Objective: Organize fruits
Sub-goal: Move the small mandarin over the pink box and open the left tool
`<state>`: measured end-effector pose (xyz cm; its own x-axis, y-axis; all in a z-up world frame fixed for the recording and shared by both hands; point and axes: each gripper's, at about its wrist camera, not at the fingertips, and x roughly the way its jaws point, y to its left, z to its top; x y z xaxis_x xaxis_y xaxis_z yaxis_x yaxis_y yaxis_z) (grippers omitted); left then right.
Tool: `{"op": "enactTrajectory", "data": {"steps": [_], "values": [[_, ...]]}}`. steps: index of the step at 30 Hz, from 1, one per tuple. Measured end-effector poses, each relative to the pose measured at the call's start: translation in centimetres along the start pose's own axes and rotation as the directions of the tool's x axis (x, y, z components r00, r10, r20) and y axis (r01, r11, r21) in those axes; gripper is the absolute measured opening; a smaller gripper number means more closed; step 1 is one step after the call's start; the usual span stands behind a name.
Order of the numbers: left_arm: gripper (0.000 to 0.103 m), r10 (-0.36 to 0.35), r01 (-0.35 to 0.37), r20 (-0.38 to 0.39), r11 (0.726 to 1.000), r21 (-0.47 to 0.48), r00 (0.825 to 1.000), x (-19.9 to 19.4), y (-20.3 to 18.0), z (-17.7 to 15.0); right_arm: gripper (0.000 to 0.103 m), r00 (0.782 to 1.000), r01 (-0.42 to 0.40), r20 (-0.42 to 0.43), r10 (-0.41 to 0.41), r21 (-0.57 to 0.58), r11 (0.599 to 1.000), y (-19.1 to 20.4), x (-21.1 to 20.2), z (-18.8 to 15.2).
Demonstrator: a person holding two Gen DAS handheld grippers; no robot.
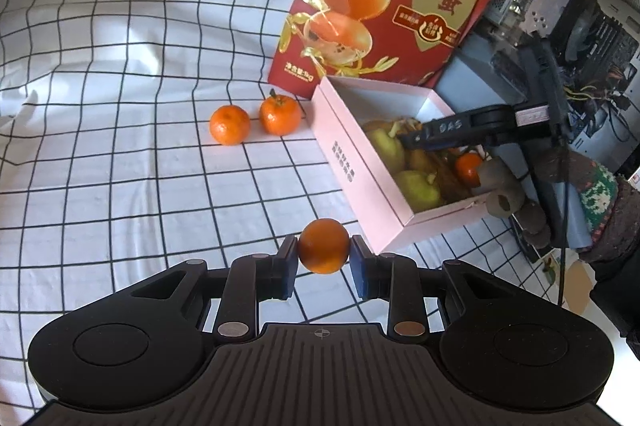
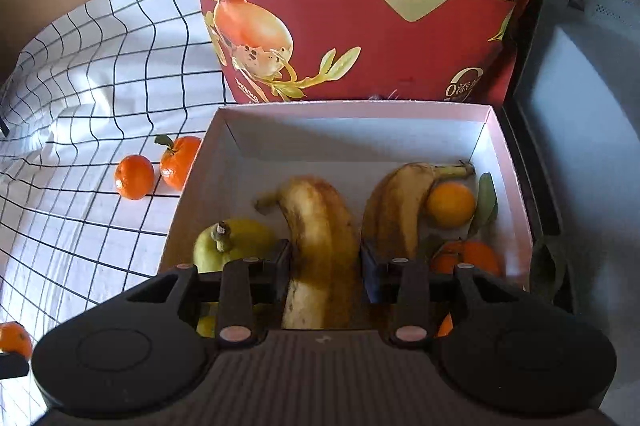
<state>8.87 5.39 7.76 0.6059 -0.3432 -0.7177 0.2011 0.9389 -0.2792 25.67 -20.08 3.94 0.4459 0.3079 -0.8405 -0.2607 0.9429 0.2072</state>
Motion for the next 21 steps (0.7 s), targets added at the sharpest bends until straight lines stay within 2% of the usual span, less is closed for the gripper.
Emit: {"op": "enactTrajectory", "data": {"steps": [3, 5, 6, 7, 11, 14, 17, 21], "values": [[0.032, -0.014, 0.014, -0.013, 1.0, 0.007, 1.0, 0.6, -0.3, 0.3, 0.043, 0.997, -0.049, 0.059, 0.048, 0.026, 0.998, -0.6, -2.0, -0.4], [0.032, -0.017, 0.017, -0.005, 1.0, 0.026, 1.0, 0.7, -0.7, 0.9, 0.048, 0.992, -0.041, 0.122, 0.038, 0.02, 0.999, -0.6, -4.6, -1.1], [0.032, -0.022, 0.021, 0.007, 0.999, 0.04, 1.0, 0.7, -1.0, 1.5, 0.055, 0.987, -0.037, 0.159, 0.035, 0.011, 0.999, -0.6, -6.0, -1.7], [0.032, -0.028, 0.027, 0.019, 0.998, 0.054, 0.999, 0.8, -1.3, 2.3, 0.061, 0.98, -0.025, 0.197, 0.024, 0.005, 1.0, -0.6, -7.5, -2.4], [0.032, -0.044, 0.03, 0.111, 0.992, 0.121, 0.993, 0.6, -2.8, 7.0, 0.067, 0.952, 0.06, 0.302, -0.043, -0.049, 0.997, 0.6, -12.1, -5.9], [0.032, -0.07, 0.047, 0.149, 0.988, 0.149, 0.986, 1.4, -4.0, 11.2, 0.067, 0.944, 0.117, 0.321, -0.083, -0.086, 0.989, 1.8, -13.5, -8.0], [0.033, -0.095, 0.08, 0.109, 0.989, 0.127, 0.989, 4.0, -4.6, 14.9, 0.067, 0.941, 0.139, 0.324, -0.099, -0.103, 0.985, 2.5, -14.4, -9.8], [0.033, -0.08, 0.07, 0.116, 0.994, 0.084, 0.99, 5.7, -4.1, 16.5, 0.067, 0.937, 0.178, 0.323, -0.134, -0.11, 0.978, 2.6, -15.5, -12.0]]}}
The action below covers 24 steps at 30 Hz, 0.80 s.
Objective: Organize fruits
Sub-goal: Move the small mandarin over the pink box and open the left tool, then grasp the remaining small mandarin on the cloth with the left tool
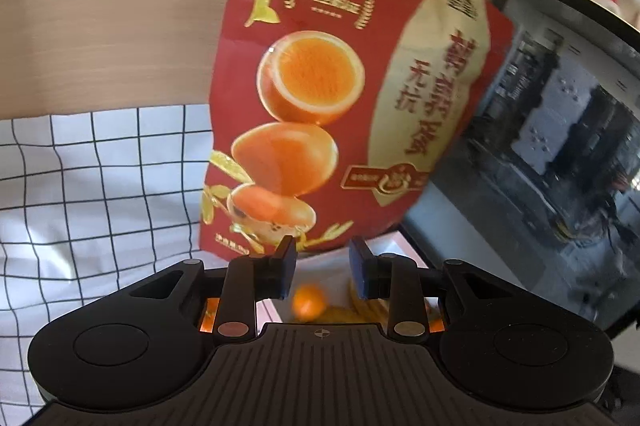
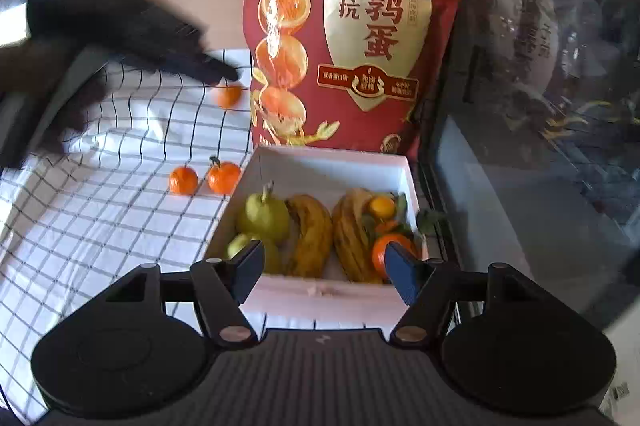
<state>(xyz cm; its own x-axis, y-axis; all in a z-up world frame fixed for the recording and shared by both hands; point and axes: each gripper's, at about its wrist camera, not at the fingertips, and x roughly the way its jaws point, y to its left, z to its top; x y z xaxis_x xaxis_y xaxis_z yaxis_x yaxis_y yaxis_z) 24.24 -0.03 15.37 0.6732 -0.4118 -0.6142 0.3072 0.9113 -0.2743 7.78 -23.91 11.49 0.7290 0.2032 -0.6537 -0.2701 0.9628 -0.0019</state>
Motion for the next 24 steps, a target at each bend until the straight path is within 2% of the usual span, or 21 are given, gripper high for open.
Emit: {"op": "enactTrajectory", "data": {"steps": [2, 5, 8, 14, 19, 24], "values": [[0.033, 0.002, -0.002, 0.008, 1.0, 0.0, 1.0, 0.0, 0.7, -0.3, 0.067, 1.0, 0.008, -0.01, -0.008, 0.002, 1.0, -0.1, -0.5, -1.0], [0.033, 0.081, -0.081, 0.015, 0.996, 0.037, 0.997, -0.2, 2.1, -1.5, 0.068, 0.999, -0.006, -0.037, 0.007, 0.021, 1.0, -0.1, -0.7, -2.4], [0.033, 0.18, -0.18, 0.006, 0.981, 0.073, 0.984, -0.1, 3.9, -3.2, 0.068, 0.998, -0.031, -0.055, 0.033, 0.031, 0.999, 0.3, -0.4, -3.5], [0.033, 0.272, -0.267, -0.024, 0.955, 0.127, 0.962, 0.3, 6.4, -6.8, 0.068, 0.992, -0.085, -0.09, 0.088, 0.036, 0.996, 2.9, 1.6, -4.7], [0.036, 0.314, -0.298, -0.027, 0.923, 0.242, 0.949, 1.6, 6.2, -8.6, 0.068, 0.986, -0.132, -0.103, 0.133, 0.012, 0.991, 5.8, 2.3, -5.6], [0.036, 0.336, -0.313, -0.048, 0.914, 0.259, 0.941, 3.9, 6.6, -9.1, 0.068, 0.979, -0.158, -0.128, 0.157, 0.002, 0.987, 7.3, 2.7, -6.2]]}}
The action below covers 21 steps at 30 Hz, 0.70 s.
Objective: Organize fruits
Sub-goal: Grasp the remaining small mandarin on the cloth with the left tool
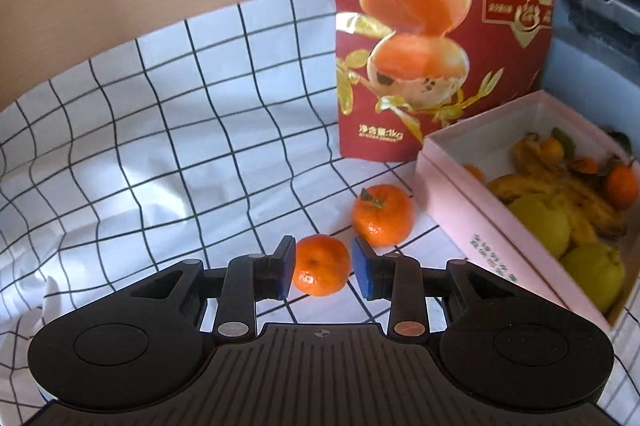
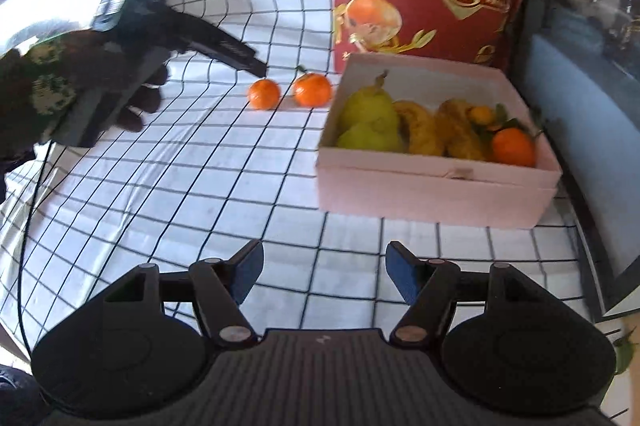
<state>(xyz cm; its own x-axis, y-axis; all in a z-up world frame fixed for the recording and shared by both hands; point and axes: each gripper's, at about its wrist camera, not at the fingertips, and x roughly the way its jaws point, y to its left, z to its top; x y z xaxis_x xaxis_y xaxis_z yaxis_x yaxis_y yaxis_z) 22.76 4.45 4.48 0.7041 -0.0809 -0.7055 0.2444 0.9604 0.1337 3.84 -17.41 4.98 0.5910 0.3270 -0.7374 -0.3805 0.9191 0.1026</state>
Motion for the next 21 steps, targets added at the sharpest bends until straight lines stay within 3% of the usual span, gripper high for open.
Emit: {"op": "enactTrajectory", "data": {"steps": [4, 7, 8, 11, 21], "values": [[0.036, -0.019, 0.02, -0.019, 1.0, 0.023, 1.0, 1.4, -0.6, -0.3, 0.068, 1.0, 0.003, -0.018, -0.003, 0.015, 1.0, 0.1, 0.2, -0.5], [0.052, -0.017, 0.018, -0.011, 0.997, 0.072, 1.0, 1.8, -1.3, -0.7, 0.068, 0.999, 0.012, -0.034, -0.011, 0.032, 0.999, -0.4, 0.3, -0.8], [0.055, -0.053, 0.055, -0.028, 0.995, 0.083, 0.998, 1.7, -1.5, -0.8, 0.068, 0.999, 0.015, -0.038, -0.014, 0.038, 0.999, -0.5, 0.3, -0.9], [0.058, -0.088, 0.089, -0.014, 0.991, 0.103, 0.996, 1.4, -1.8, -0.9, 0.068, 0.999, 0.016, -0.048, -0.013, 0.057, 0.998, -0.8, 0.4, -1.1], [0.055, 0.041, -0.043, -0.046, 0.999, -0.033, 0.998, 3.4, 0.2, -0.2, 0.068, 0.997, 0.037, -0.067, -0.032, 0.067, 0.997, -0.7, 0.0, -2.0]]}}
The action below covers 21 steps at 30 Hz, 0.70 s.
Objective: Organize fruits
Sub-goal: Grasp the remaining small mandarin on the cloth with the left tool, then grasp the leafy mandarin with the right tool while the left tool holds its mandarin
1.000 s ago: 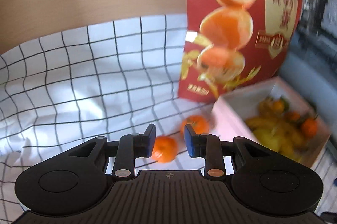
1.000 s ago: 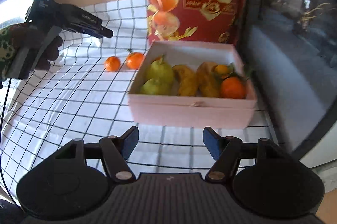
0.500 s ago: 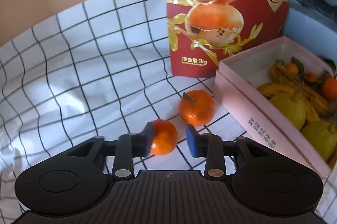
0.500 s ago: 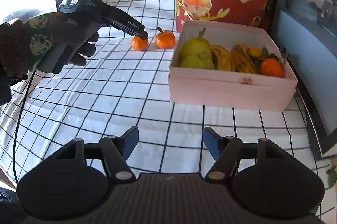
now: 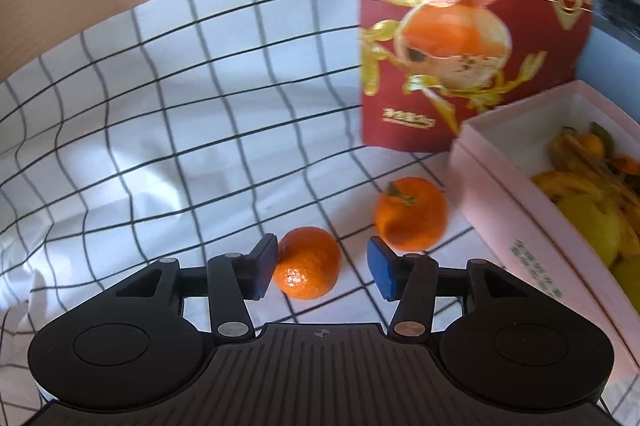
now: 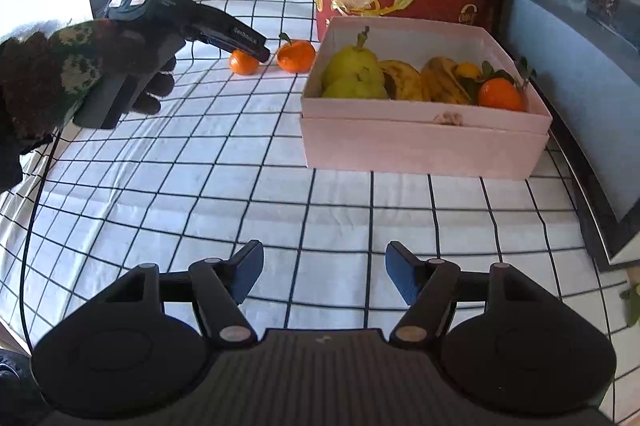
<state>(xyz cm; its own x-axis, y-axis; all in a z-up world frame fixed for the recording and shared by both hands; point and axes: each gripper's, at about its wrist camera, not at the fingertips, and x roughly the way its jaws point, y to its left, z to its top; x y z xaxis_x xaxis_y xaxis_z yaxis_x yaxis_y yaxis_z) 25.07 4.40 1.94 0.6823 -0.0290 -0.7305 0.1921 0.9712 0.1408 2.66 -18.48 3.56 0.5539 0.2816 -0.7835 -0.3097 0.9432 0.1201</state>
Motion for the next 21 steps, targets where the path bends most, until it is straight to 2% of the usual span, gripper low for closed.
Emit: {"op": "enactTrajectory", "data": {"steps": [3, 8, 10, 12, 16, 21], "values": [[0.055, 0.033, -0.034, -0.026, 0.999, -0.029, 0.999, 0.6, 0.4, -0.1, 0.068, 1.0, 0.013, -0.009, -0.013, 0.014, 1.0, -0.3, -0.2, -0.5], [0.055, 0.024, -0.03, -0.061, 0.996, -0.087, 0.998, 1.3, 1.4, -0.5, 0.068, 0.999, 0.026, -0.022, -0.025, 0.045, 0.999, -0.8, -0.1, -1.4], [0.051, 0.011, -0.018, -0.061, 0.994, -0.105, 0.998, 1.3, 1.8, -0.6, 0.068, 0.999, 0.026, -0.034, -0.024, 0.063, 0.998, -1.0, 0.2, -1.8], [0.043, 0.016, -0.02, -0.043, 0.995, -0.102, 0.999, 0.7, 2.0, -0.8, 0.069, 0.999, 0.024, -0.035, -0.021, 0.072, 0.997, -1.0, 0.4, -2.2], [0.043, -0.057, 0.05, -0.038, 0.986, -0.161, 0.998, -0.3, 2.6, -1.3, 0.074, 0.999, 0.025, -0.027, -0.023, 0.063, 0.998, -0.6, 0.4, -2.5], [0.043, -0.092, 0.087, -0.019, 0.979, -0.185, 0.996, -3.0, 2.2, -3.1, 0.083, 1.0, 0.007, 0.0, -0.007, 0.068, 0.998, -0.7, 0.5, -2.9]]}}
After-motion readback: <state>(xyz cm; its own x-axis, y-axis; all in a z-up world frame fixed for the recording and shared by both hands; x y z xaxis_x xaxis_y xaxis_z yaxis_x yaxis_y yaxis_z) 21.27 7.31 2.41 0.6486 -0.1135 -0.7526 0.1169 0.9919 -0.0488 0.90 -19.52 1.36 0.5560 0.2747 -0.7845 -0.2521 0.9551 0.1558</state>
